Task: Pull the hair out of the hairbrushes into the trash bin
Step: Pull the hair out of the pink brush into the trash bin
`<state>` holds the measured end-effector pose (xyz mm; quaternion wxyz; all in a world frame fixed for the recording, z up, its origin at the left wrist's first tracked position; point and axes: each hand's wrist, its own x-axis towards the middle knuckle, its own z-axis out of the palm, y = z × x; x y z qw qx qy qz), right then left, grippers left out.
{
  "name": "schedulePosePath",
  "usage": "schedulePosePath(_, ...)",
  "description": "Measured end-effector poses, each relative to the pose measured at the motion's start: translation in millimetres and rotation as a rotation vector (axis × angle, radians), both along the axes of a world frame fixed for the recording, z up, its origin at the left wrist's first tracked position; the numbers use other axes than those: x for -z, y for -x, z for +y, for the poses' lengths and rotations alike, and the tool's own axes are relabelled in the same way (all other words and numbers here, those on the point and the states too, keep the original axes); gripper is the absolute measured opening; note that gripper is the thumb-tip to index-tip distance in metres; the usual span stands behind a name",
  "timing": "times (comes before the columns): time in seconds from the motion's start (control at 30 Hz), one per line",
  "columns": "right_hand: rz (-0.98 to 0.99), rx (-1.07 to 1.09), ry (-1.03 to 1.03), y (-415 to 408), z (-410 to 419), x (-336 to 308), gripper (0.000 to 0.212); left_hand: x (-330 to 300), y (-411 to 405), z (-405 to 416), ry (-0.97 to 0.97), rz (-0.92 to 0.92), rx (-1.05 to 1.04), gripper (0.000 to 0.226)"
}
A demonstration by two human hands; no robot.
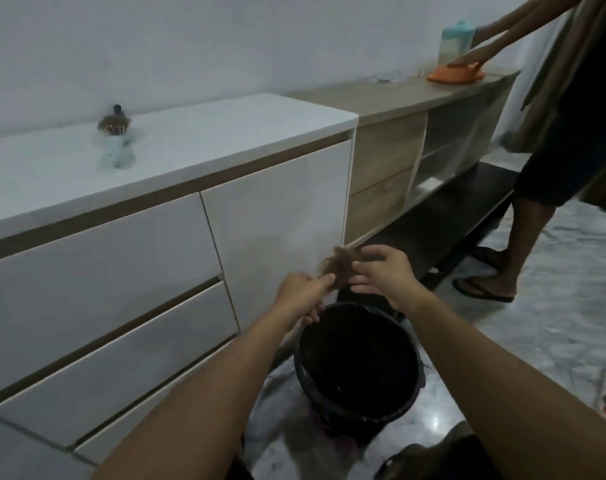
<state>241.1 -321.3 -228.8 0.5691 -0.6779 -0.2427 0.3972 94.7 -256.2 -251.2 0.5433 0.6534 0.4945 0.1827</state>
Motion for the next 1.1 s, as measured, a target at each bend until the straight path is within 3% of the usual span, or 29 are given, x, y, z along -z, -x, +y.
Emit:
schedulePosePath(0.17,-0.197,-0.058,0.079,-1,-6,52,0.028,41,2,0,0.015,0.074,0.007,0.041)
schedulePosePath(0.33,-0.309,0.038,0.160,-4,-15,84,0.013,73,6,-3,0.061,0.124,0.026,0.038)
schedulePosePath(0.5,-0.375,-0.014,0.211,-5,-24,89,0.013,88,7,-6,0.109,0.144,0.080,0.037)
schedulePosePath(0.67,-0.455,-0.125,0.196,-2,-29,84,0.033,88,9,-13,0.127,0.137,0.145,0.036)
schedulePosePath(0.87,-0.490,-0.084,0.236,-1,-41,100,0.010,99,9,-23,0.114,0.177,0.161,0.035)
schedulePosePath(1.1,-0.505,-0.067,0.250,-13,-49,110,0.009,109,0,-28,0.114,0.214,0.184,0.037)
